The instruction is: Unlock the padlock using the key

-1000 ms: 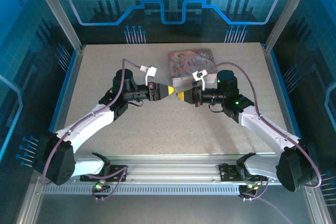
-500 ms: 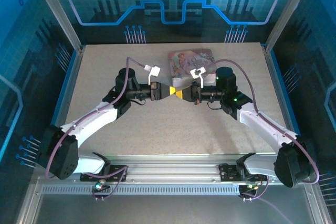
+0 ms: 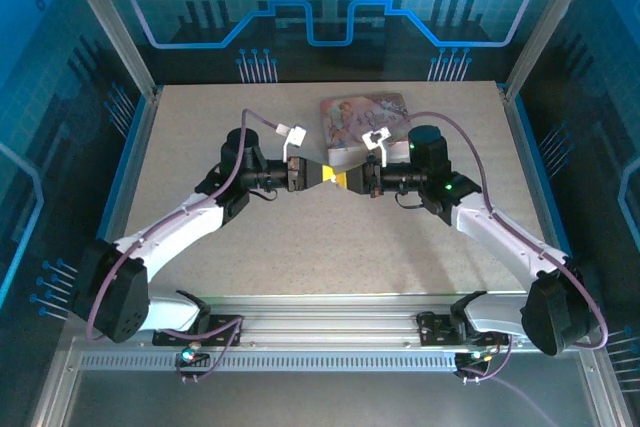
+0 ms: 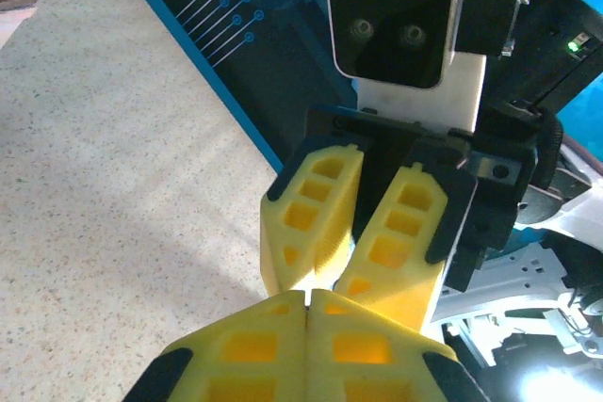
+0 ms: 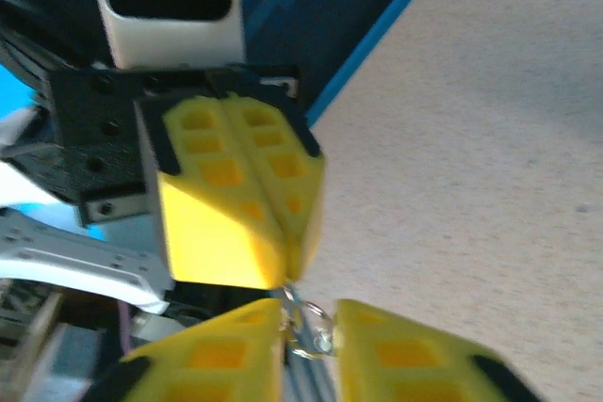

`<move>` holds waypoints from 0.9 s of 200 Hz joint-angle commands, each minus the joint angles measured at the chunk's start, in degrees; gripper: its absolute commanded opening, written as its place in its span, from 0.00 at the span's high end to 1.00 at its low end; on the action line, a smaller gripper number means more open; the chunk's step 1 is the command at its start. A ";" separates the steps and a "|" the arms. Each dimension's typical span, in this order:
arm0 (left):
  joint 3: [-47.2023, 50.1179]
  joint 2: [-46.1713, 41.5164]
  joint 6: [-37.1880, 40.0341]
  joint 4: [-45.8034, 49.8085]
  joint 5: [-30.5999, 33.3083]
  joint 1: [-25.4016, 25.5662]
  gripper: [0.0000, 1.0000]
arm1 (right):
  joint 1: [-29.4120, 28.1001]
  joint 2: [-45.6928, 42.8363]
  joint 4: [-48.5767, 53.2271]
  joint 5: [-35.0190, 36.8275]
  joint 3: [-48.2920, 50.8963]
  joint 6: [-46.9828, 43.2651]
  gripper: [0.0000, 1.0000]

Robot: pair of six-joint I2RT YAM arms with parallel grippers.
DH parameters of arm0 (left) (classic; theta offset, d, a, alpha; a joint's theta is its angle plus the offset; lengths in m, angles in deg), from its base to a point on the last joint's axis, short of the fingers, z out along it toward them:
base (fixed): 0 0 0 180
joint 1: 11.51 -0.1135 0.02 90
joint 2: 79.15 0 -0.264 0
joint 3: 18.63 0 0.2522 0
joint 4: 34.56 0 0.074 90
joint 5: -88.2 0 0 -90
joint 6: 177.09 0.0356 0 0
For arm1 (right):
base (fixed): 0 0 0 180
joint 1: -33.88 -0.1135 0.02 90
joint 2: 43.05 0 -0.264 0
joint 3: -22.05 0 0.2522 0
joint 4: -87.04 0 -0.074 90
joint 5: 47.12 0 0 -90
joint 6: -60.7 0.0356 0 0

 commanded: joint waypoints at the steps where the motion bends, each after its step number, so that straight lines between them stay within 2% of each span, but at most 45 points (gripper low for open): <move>1: -3.83 -2.99 5.31 8.28 2.05 0.30 1.00 | 0.56 -2.54 6.93 5.44 -1.92 -4.17 0.72; 44: -7.32 -3.91 10.24 18.08 3.77 0.31 1.00 | 0.22 -2.56 7.84 2.68 -2.70 -6.09 0.64; 80: -7.92 -3.91 9.88 18.79 3.79 0.38 1.00 | -3.55 -2.53 8.65 6.32 -3.99 -10.04 0.61; 148: -7.56 -3.78 10.22 18.23 1.13 0.38 1.00 | -4.90 -0.06 7.31 3.11 -6.21 -11.35 0.70; 180: -7.46 -3.96 9.88 17.79 0.99 0.38 1.00 | -5.17 1.09 7.48 2.19 -6.71 -11.15 0.70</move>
